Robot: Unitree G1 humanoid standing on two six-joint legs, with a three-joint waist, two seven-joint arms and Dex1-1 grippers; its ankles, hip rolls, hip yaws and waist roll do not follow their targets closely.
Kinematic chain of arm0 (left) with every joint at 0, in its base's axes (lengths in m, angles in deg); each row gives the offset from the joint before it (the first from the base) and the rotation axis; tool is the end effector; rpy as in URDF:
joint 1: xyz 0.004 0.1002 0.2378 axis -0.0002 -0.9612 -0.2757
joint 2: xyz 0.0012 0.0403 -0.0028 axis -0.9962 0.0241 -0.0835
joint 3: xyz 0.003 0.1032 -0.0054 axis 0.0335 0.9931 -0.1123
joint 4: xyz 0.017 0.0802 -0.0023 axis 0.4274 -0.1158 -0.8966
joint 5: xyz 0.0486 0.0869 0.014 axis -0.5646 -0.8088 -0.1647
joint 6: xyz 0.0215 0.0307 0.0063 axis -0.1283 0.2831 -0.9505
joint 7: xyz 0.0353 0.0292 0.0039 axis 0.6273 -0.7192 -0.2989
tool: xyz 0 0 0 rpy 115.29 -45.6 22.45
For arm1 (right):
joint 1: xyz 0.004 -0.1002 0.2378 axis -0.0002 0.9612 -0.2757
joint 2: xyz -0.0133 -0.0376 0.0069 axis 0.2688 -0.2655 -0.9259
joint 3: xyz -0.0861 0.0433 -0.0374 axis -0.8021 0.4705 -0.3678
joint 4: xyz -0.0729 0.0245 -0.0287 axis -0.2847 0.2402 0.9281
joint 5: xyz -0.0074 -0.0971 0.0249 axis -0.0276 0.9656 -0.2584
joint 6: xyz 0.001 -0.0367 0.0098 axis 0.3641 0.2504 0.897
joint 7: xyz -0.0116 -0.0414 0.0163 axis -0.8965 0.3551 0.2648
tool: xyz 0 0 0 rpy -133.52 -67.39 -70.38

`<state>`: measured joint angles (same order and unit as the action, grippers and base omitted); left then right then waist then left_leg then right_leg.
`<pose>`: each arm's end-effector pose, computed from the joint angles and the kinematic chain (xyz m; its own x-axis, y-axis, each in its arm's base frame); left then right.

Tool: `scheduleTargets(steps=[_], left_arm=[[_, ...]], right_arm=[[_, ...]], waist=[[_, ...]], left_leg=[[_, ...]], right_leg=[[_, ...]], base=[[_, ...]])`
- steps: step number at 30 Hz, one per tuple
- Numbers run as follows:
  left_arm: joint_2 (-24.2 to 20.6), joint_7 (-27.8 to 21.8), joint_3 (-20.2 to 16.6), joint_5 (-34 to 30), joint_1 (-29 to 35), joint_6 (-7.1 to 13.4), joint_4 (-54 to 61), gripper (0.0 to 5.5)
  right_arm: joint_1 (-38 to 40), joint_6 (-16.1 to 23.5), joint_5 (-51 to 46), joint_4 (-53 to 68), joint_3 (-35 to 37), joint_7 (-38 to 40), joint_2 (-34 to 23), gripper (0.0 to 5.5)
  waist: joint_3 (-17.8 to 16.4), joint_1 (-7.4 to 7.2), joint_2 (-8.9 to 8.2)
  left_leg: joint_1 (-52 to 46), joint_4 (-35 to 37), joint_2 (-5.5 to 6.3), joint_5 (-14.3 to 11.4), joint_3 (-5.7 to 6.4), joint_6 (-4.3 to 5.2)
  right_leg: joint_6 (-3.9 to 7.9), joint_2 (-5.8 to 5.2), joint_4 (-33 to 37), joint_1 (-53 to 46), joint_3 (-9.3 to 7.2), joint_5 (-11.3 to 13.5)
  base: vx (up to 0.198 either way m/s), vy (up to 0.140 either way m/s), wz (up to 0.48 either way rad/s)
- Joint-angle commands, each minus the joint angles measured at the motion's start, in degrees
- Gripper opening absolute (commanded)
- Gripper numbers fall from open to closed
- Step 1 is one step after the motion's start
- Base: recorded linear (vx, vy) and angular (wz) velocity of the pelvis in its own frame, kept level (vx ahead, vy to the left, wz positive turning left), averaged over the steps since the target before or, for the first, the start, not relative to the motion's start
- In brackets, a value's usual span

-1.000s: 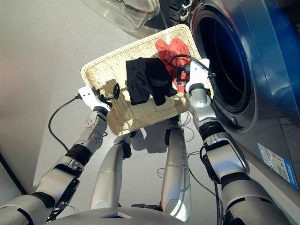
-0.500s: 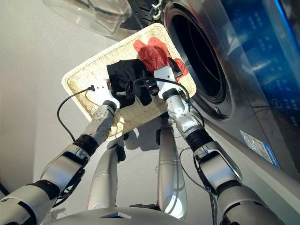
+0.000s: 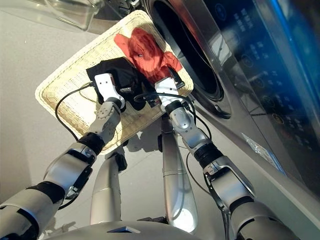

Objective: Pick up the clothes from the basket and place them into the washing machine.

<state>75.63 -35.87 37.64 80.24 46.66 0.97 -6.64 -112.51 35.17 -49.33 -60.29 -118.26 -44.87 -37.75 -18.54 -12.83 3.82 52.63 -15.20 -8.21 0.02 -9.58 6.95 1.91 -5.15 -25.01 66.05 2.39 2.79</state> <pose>0.3435 0.1131 0.1016 0.9992 -0.0166 0.0350 0.0256 0.9609 -0.2756 0.3008 -0.1105 0.1161 0.8441 0.4269 0.3245 -0.3003 0.8777 -0.3734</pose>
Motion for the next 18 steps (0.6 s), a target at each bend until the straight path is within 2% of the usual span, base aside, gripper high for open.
scheduleTargets(steps=[1,2,3,7,8,9,18], left_arm=[[-1.49,1.08,-2.74,-1.67,3.25,0.88,-2.90,3.97],[-1.21,1.08,-2.92,-1.52,2.99,0.85,-2.94,2.11],[-0.97,1.06,-3.01,-1.63,2.83,0.87,-3.10,0.00],[-0.33,0.98,-2.61,-1.26,1.34,1.61,-0.49,0.00],[-0.26,0.77,-2.25,-1.02,0.81,1.82,0.79,0.00],[-0.11,0.43,-1.88,-0.55,0.31,1.93,1.74,0.00],[-0.86,-2.79,-0.67,7.39,-6.32,4.13,17.89,0.00]], right_arm=[[-1.82,3.72,-0.01,6.55,1.70,-0.84,1.66,5.50],[-1.60,3.75,-0.24,6.32,1.94,-0.69,1.70,5.50],[-1.38,3.89,-0.49,6.15,2.16,-0.65,1.79,5.50],[-1.34,4.01,-0.38,4.11,2.63,-0.32,1.53,5.50],[-1.56,3.86,0.25,3.17,2.52,-0.15,1.34,5.50],[-1.83,3.75,1.04,2.16,2.30,0.13,1.21,5.50],[-2.40,1.40,10.32,-5.83,-1.57,0.72,-1.03,5.50]], waist=[[-3.05,-2.07,-1.53],[-3.02,-2.07,-1.53],[-2.92,-2.11,-1.46],[-2.44,-1.56,-1.10],[-2.32,-1.79,-1.46],[-2.15,-1.54,-1.41],[-0.72,2.22,-0.18]], left_leg=[[-4.22,-10.48,-2.04,-10.13,3.04,-2.17],[-4.09,-10.75,-1.96,-10.12,3.20,-2.18],[-4.00,-10.85,-1.90,-10.12,3.38,-2.17],[-4.41,-10.78,-1.50,-9.91,4.26,-1.91],[-3.78,-10.58,-0.78,-8.10,4.05,-2.13],[-4.06,-10.39,-0.67,-7.98,4.20,-2.08],[-11.60,-4.32,0.38,-5.27,5.06,-0.95]], right_leg=[[6.17,-1.21,-2.22,1.18,-0.79,1.65],[6.13,-1.33,-2.25,1.05,-0.86,1.68],[6.14,-1.41,-2.27,1.00,-0.93,1.77],[6.09,-2.14,-1.96,-0.12,-1.26,2.08],[5.72,-2.95,-0.60,-0.27,-1.29,4.14],[5.75,-3.18,-0.31,-0.81,-1.44,4.28],[6.19,-6.23,3.72,-9.22,-3.54,4.90]], base=[[0.000,0.000,0.000],[0.000,0.000,0.000],[0.000,0.000,0.000],[-0.031,-0.004,0.008],[-0.126,-0.023,0.055],[-0.121,-0.019,0.097],[-0.007,-0.008,0.063]])
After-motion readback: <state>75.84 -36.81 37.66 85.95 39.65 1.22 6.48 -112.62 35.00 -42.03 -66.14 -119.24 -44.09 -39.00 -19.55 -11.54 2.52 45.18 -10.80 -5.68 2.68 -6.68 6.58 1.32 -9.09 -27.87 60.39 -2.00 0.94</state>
